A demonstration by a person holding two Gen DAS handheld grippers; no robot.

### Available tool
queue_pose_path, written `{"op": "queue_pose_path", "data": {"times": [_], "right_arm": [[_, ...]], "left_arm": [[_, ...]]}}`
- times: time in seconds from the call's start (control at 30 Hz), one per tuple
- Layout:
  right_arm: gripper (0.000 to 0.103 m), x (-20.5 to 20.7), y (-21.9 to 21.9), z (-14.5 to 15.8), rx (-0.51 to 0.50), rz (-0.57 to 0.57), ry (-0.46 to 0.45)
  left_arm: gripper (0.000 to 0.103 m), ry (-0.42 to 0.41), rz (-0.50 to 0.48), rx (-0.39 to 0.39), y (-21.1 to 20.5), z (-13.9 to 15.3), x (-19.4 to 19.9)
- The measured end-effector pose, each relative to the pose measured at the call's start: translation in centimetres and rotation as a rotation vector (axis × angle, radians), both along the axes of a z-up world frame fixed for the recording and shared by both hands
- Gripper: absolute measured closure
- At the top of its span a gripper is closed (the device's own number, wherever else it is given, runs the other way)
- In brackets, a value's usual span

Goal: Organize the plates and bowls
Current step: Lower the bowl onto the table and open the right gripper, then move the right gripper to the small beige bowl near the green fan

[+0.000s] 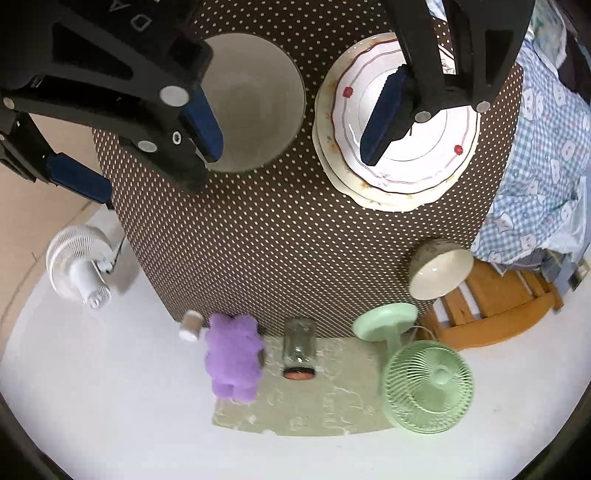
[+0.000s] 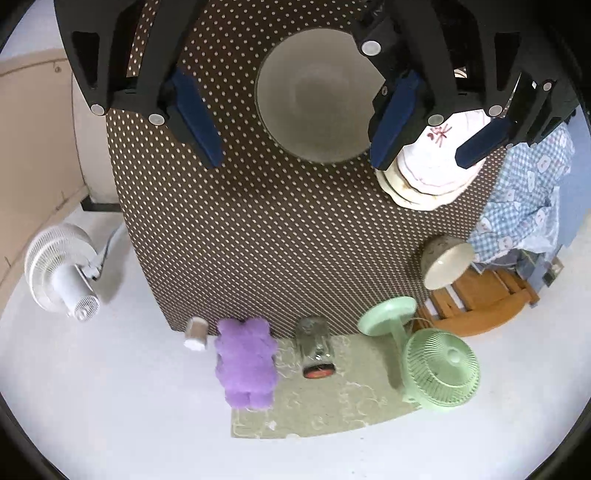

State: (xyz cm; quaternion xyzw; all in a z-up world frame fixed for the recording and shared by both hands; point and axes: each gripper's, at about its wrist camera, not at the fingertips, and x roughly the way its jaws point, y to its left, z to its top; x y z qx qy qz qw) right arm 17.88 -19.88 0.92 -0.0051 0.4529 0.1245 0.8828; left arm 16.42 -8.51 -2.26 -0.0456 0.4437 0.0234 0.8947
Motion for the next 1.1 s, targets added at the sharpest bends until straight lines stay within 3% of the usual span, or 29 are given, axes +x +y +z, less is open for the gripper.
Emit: {"op": "queue_pose_path", "data": {"times": [0.33, 0.6, 1.1], "right_arm": [[0.018, 1.4, 2.2, 1.2, -0.013, 0.034, -0.016], [0.018, 2.7, 5.9, 1.1, 0.004, -0.021, -0.014], [0.018, 6.5, 15.6, 0.5, -0.004, -0.136, 0.004]], "left_arm": [[0.021, -0.007, 0.082, -0.004, 3.3, 0.6, 1.0], [0.021, 0.019, 0.055, -0.03, 8.2, 0.3, 3.0], [0.021, 0.031, -0.012, 0.005, 18.3, -0.5, 7.4]]}}
